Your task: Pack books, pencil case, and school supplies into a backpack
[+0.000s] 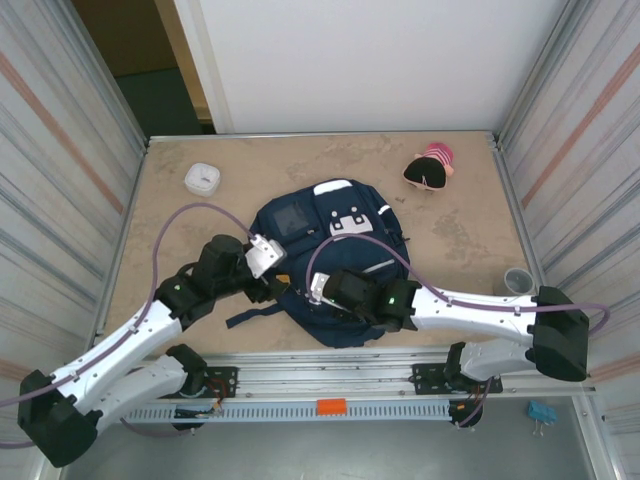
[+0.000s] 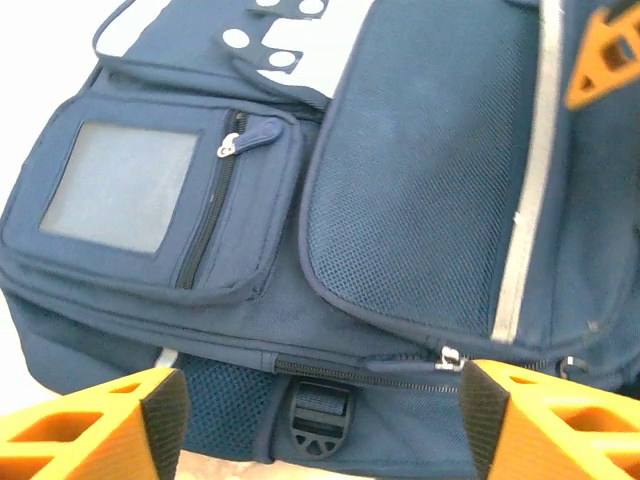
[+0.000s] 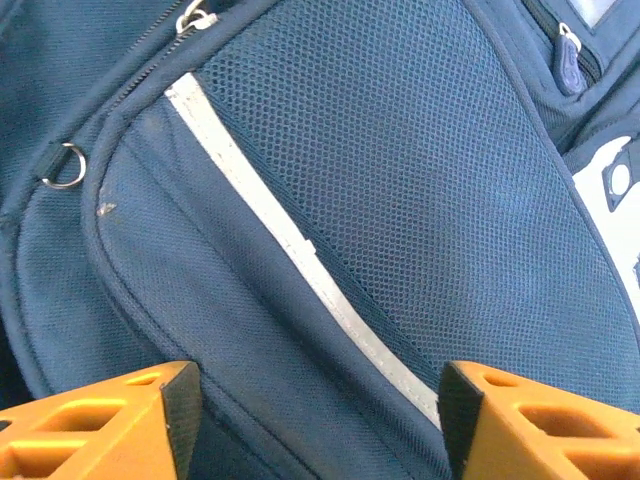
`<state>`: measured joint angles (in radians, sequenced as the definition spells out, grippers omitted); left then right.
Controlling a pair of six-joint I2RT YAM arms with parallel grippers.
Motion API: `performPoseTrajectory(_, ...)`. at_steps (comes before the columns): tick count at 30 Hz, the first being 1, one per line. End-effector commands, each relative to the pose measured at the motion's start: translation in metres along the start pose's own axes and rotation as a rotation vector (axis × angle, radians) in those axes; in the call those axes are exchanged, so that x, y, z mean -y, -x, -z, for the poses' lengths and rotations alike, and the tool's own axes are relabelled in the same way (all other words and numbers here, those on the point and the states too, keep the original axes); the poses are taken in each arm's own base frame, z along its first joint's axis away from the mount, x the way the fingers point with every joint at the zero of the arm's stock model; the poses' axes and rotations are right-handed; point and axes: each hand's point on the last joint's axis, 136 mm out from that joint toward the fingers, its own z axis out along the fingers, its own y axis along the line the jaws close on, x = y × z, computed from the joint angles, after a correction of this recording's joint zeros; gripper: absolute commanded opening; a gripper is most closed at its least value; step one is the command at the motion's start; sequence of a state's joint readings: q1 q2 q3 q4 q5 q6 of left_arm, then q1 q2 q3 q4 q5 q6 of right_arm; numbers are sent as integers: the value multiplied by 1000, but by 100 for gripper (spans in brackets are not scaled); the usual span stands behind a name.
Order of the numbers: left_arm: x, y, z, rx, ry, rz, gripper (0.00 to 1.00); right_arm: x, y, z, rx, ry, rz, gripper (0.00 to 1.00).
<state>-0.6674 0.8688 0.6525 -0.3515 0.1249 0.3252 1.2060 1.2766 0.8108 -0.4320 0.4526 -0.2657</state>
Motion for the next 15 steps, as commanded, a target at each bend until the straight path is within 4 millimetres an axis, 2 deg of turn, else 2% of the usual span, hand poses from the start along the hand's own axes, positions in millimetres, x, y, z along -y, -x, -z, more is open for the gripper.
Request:
performPoseTrajectory(1,18,-17,-2,-100,-111,-287,73,19,0,-6,9,-105,-4,57)
performPoseTrajectory(4,24,-34,-15,-183,-134,-386,75,23,-2,-5,40,-100,-34,48)
performPoseTrajectory(6,27,-40,-25,-196,-149,-419,76,27,-1,-2,74,-102,-63,38)
performPoseTrajectory(8,26,-40,-35,-175,-140,-438,78,33,-1,1,103,-110,-95,28)
performPoseTrajectory(11,21,-35,-49,-133,-100,-478,79,40,0,7,147,-94,-152,18)
performPoseTrajectory(15,20,-33,-60,-110,-92,-521,79,49,-1,14,191,-86,-215,12)
